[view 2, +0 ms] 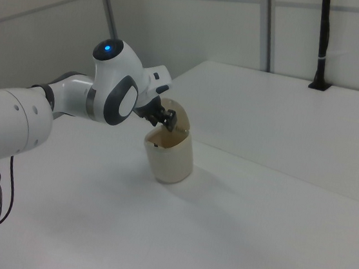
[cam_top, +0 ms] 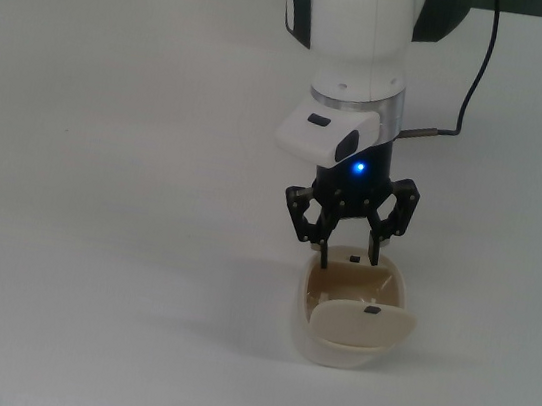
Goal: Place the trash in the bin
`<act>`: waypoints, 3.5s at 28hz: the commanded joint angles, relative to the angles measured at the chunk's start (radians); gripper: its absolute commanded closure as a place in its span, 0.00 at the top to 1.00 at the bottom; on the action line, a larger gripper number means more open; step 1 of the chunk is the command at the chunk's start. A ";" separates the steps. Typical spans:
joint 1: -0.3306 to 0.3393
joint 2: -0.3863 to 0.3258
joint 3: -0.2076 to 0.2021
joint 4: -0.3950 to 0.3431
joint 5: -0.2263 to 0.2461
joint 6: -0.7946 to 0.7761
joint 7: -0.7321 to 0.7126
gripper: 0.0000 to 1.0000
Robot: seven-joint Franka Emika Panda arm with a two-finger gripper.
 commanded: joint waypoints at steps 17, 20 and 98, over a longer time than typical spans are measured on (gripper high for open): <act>-0.136 -0.232 -0.027 0.000 0.002 -0.551 0.046 1.00; -0.136 -0.271 -0.029 0.002 -0.001 -0.638 0.040 1.00; -0.200 -0.386 -0.113 0.003 -0.028 -0.936 -0.046 1.00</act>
